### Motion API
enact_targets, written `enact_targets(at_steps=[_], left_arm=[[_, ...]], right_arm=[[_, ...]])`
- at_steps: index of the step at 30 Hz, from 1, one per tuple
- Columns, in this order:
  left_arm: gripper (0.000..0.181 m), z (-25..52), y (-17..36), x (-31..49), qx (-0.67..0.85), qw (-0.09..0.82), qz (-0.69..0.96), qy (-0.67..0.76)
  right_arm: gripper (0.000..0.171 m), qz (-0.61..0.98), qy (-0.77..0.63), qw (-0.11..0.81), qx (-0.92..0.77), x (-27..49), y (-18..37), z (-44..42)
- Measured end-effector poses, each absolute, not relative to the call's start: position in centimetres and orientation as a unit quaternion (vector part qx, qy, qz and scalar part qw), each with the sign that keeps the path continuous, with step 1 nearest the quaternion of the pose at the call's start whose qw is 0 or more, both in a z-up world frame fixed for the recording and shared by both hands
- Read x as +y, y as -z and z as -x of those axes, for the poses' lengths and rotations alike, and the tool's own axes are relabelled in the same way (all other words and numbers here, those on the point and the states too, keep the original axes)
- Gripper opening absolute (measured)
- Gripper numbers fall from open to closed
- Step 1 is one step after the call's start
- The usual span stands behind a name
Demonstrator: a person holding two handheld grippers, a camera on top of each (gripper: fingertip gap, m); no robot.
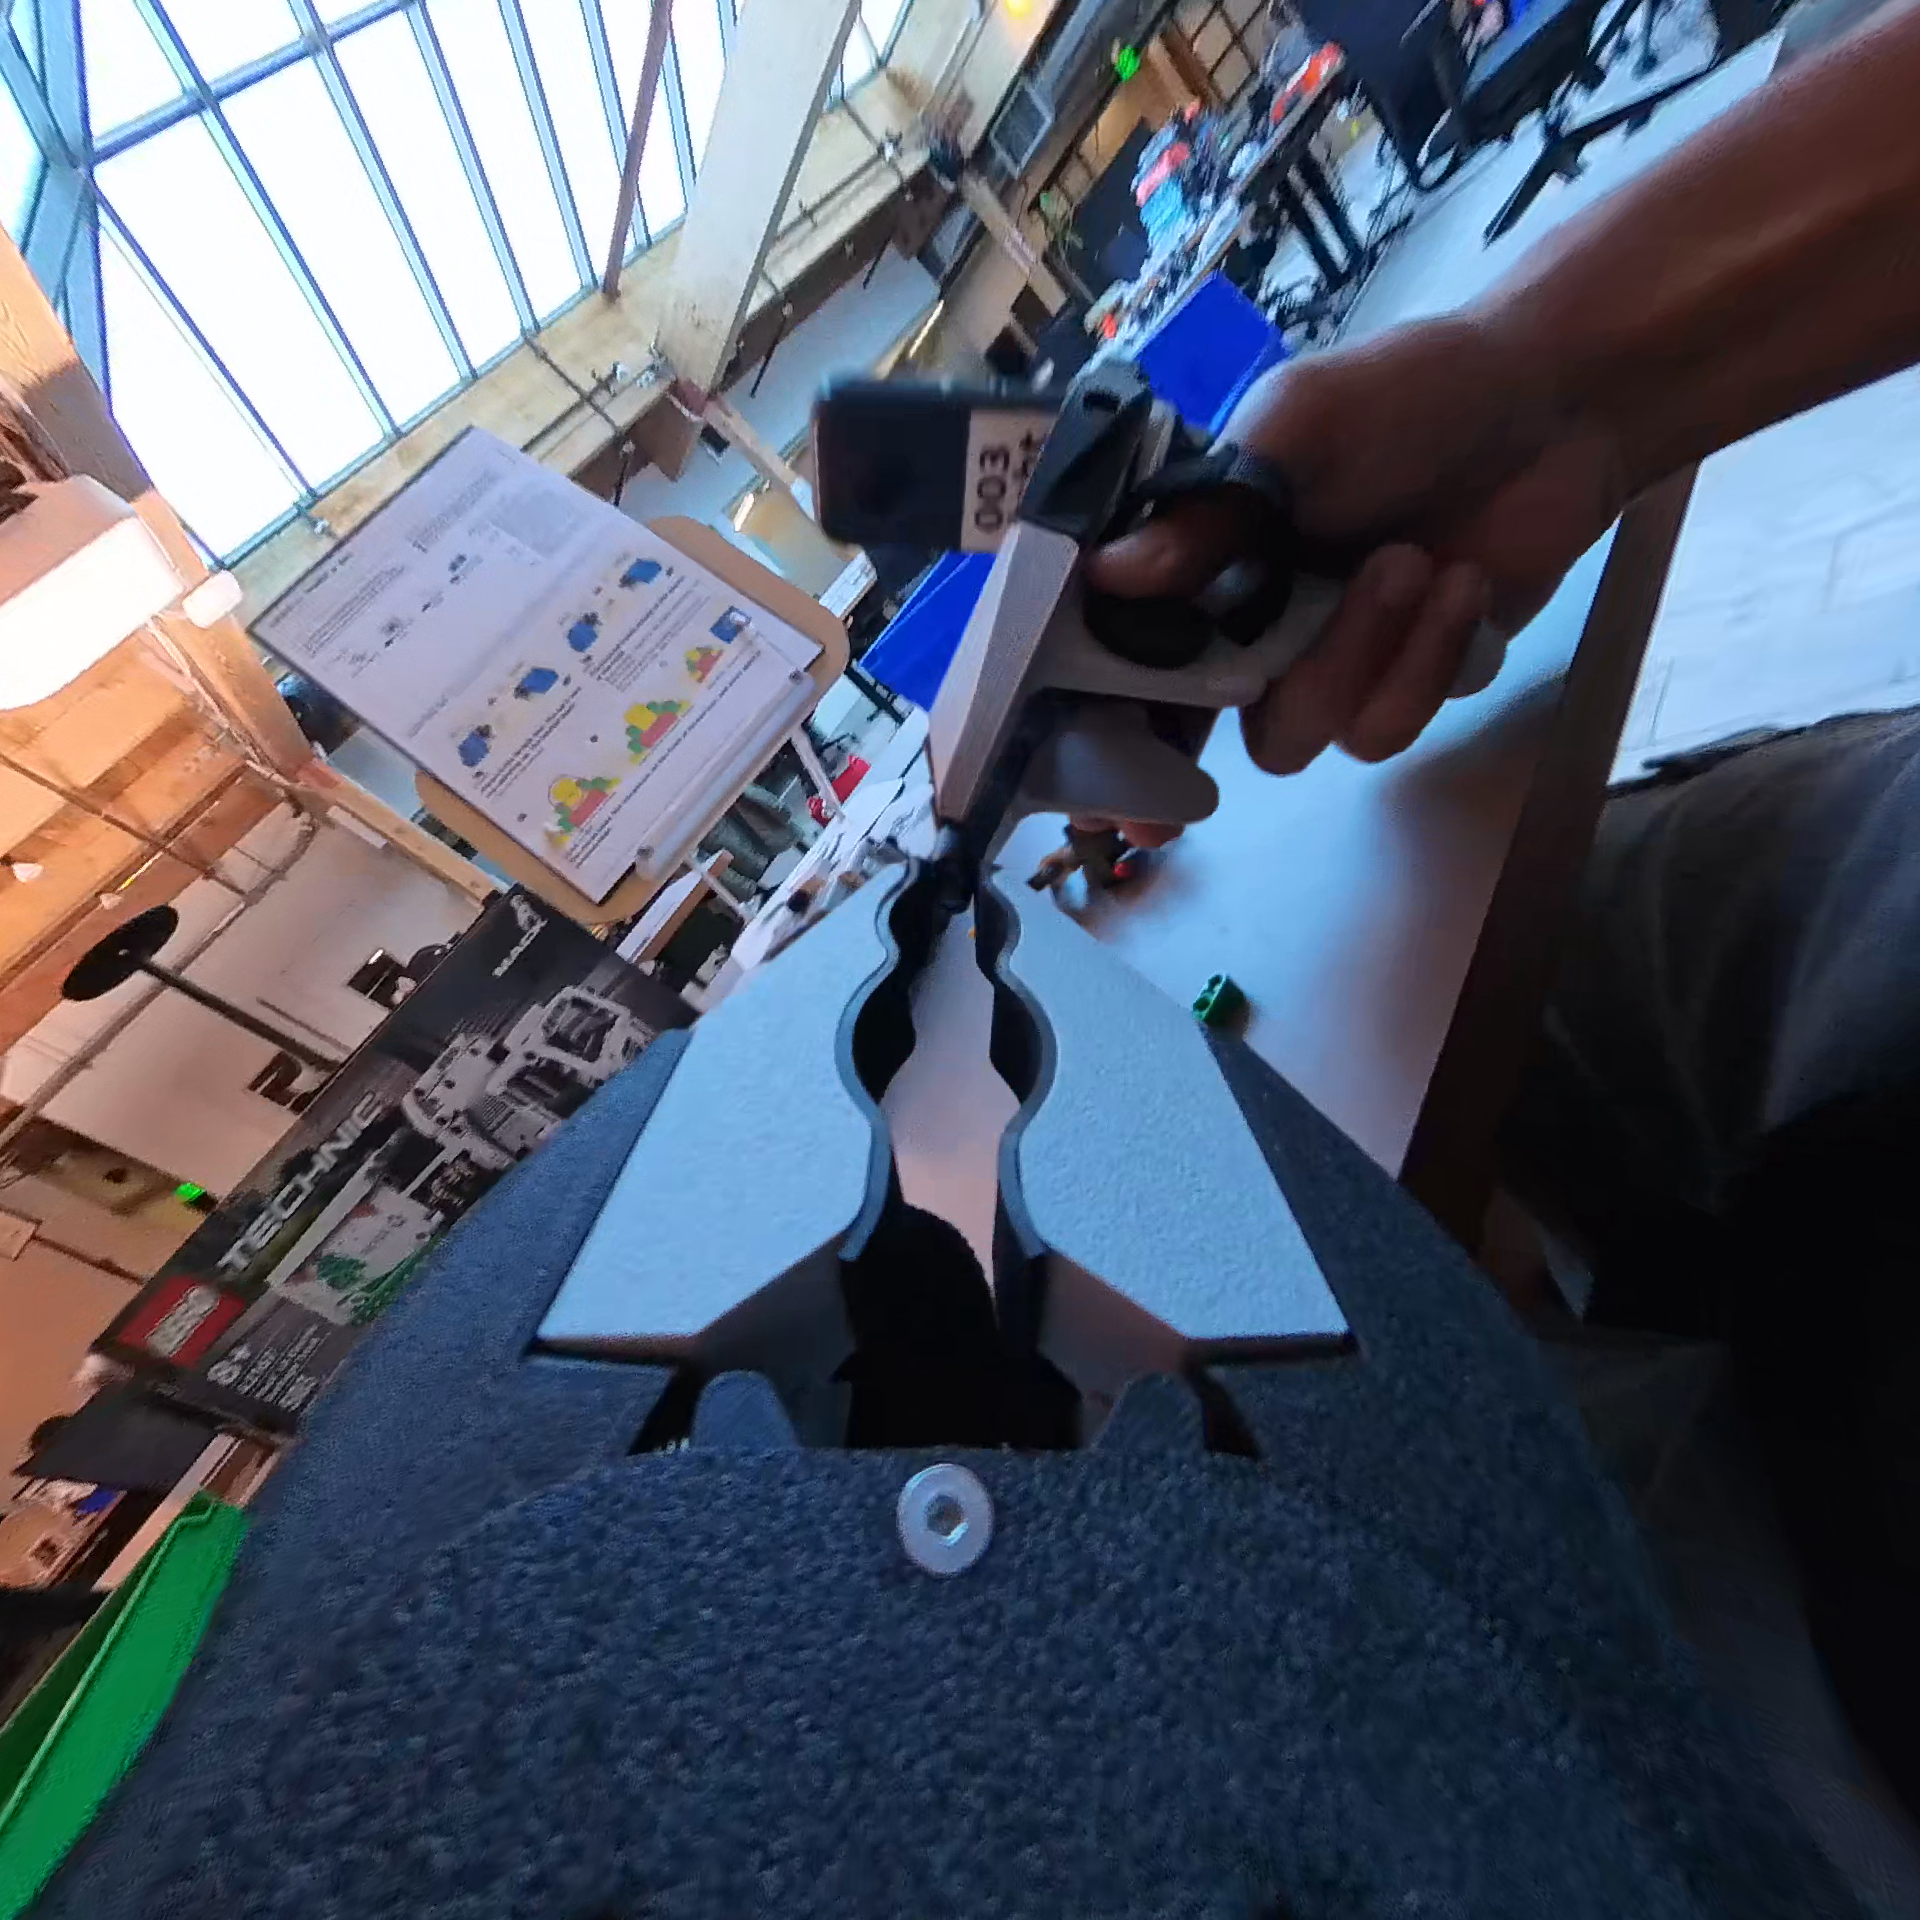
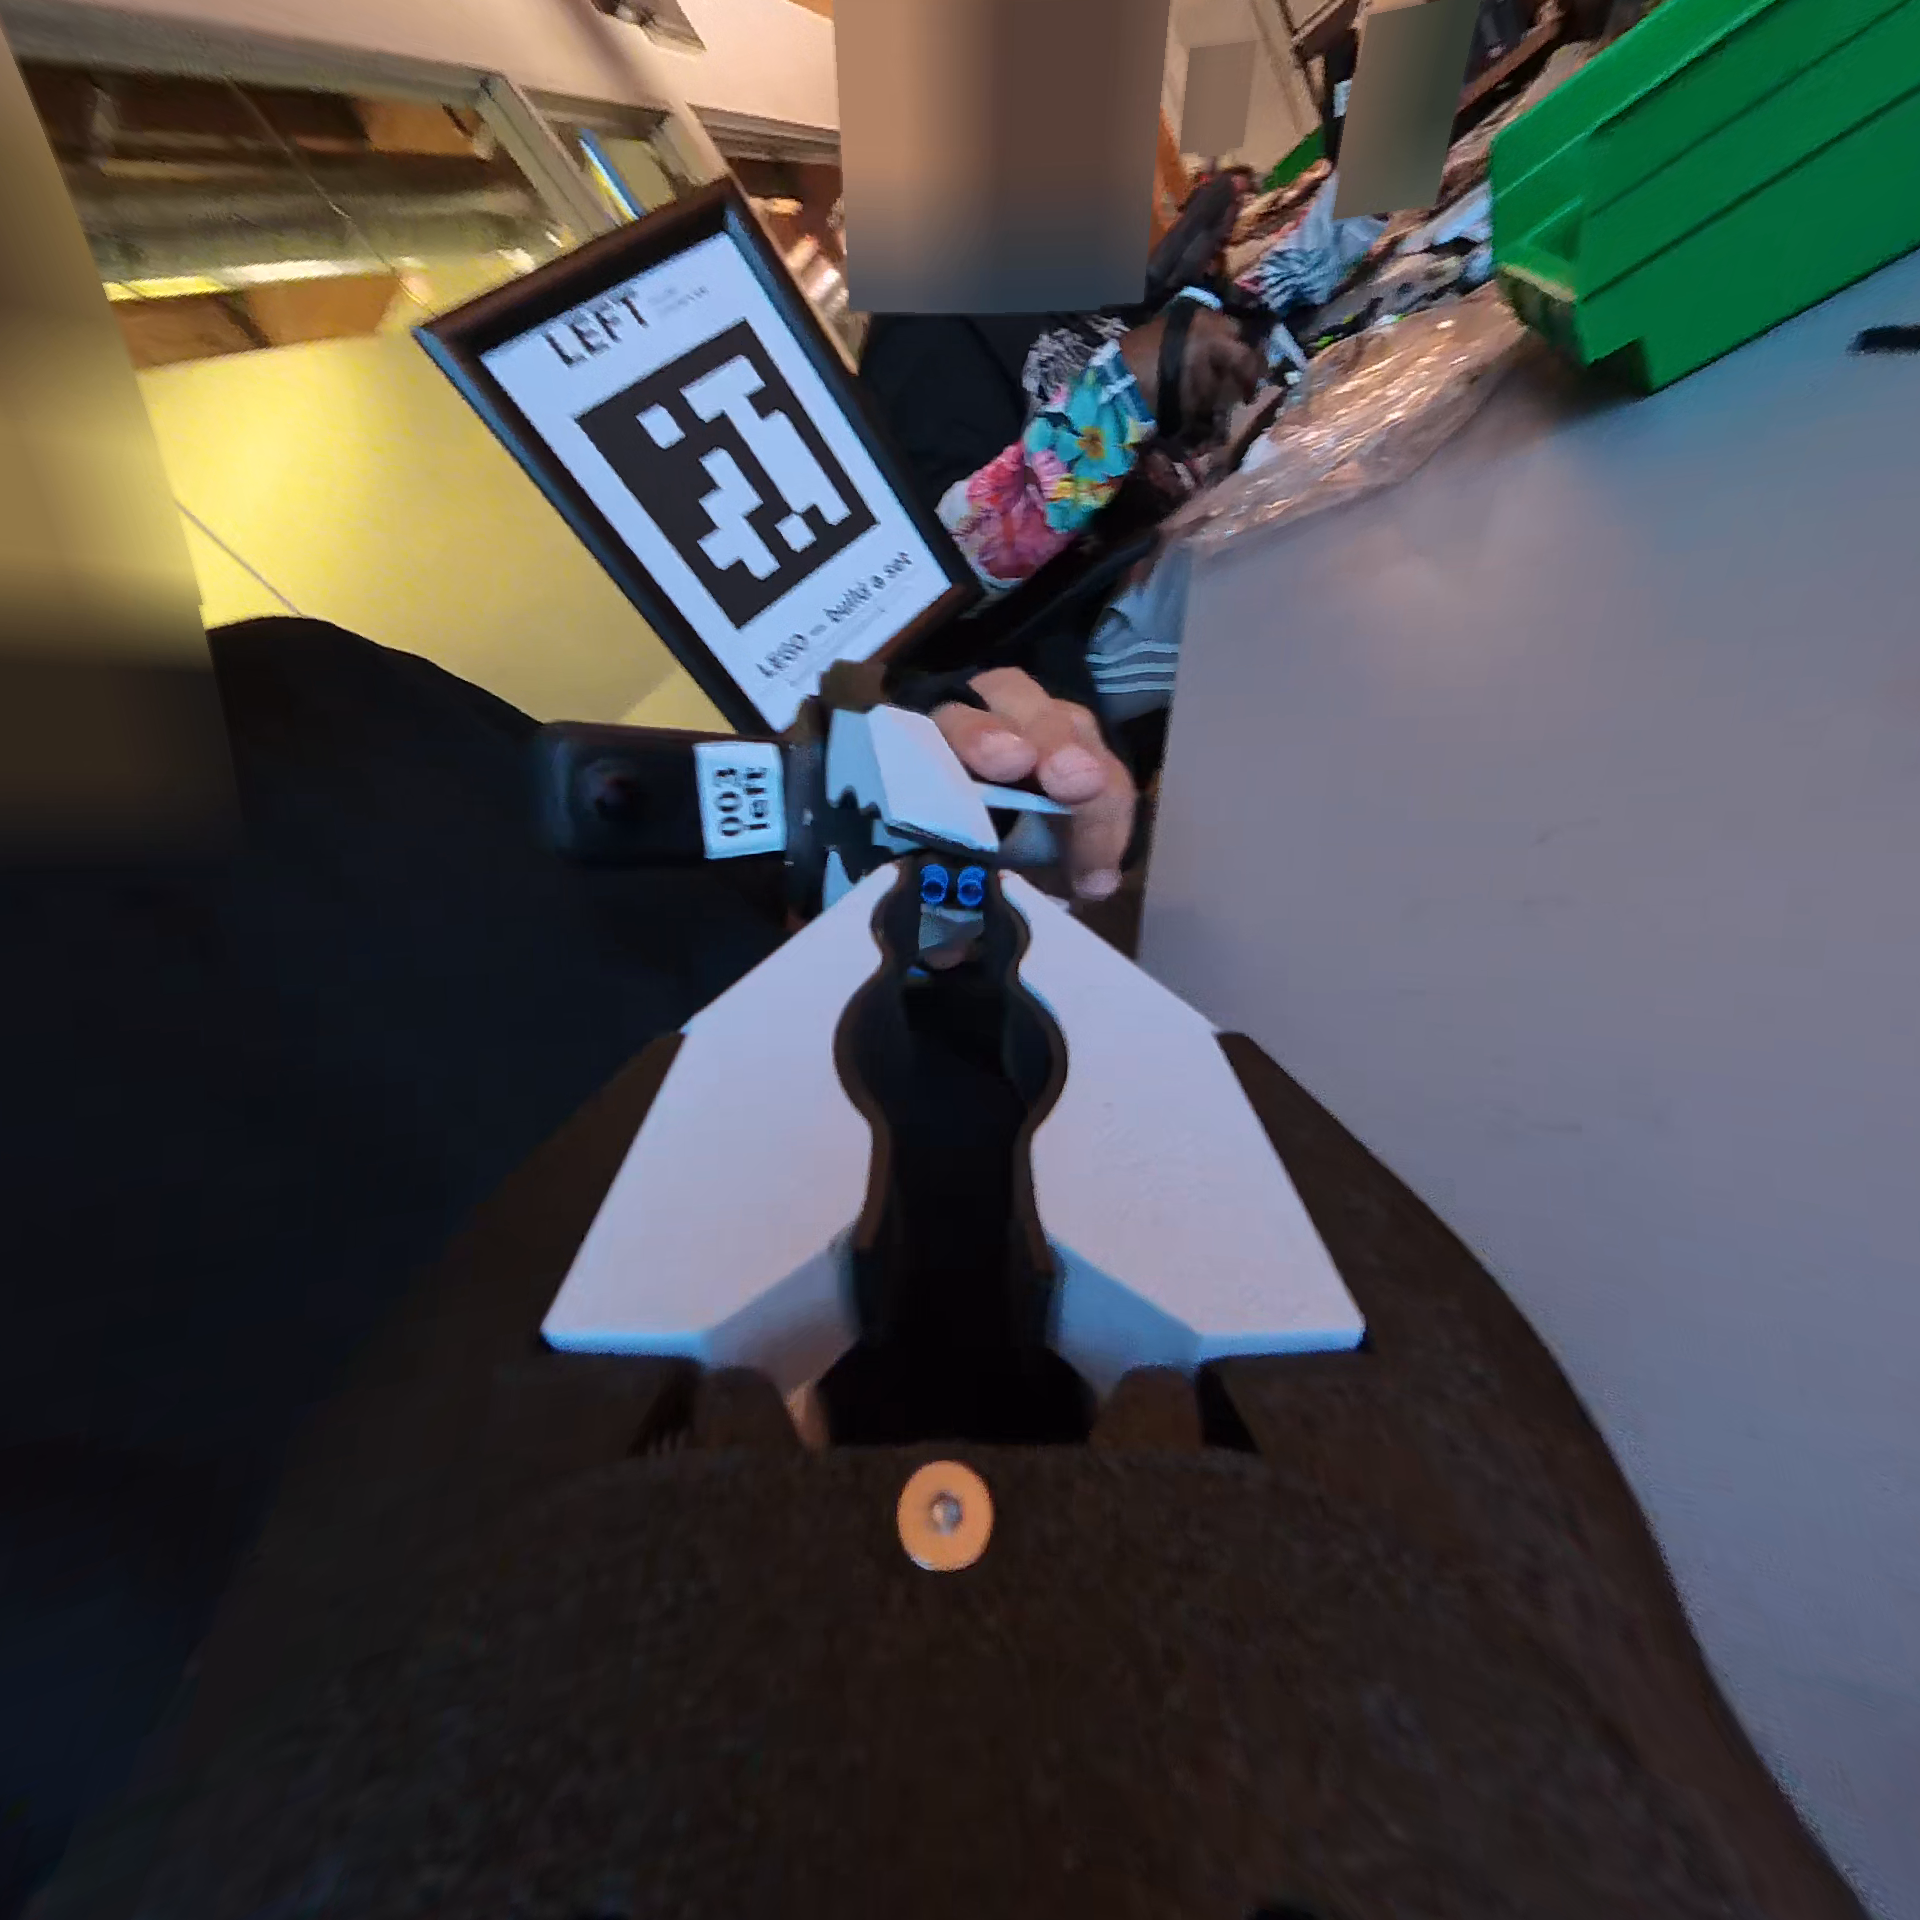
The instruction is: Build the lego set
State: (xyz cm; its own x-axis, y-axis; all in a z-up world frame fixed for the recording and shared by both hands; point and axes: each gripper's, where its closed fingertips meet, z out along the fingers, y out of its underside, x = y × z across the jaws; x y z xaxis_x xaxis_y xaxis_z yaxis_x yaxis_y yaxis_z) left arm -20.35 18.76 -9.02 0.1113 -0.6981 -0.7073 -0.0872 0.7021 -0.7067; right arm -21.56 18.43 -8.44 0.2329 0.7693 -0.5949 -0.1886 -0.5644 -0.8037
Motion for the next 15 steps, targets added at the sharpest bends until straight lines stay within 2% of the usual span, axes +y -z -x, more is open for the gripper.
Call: enact_targets(at_steps=[1, 11, 15], left_arm=[[0.005, 20.4, 8.8, 18.5, 0.626, 0.677, 0.307, 0.238], [0.004, 20.9, 8.0, 17.3, 0.622, 0.665, 0.286, 0.299], [0.004, 20.9, 7.9, 17.4, 0.616, 0.685, 0.275, 0.277]], right_arm=[[0.011, 0.660, -0.599, 0.400, -0.213, 18.2, 8.3, 21.6], [0.011, 0.622, -0.677, 0.345, -0.190, 17.4, 7.7, 22.1], [0.011, 0.615, -0.696, 0.328, -0.170, 17.5, 7.6, 22.1]])
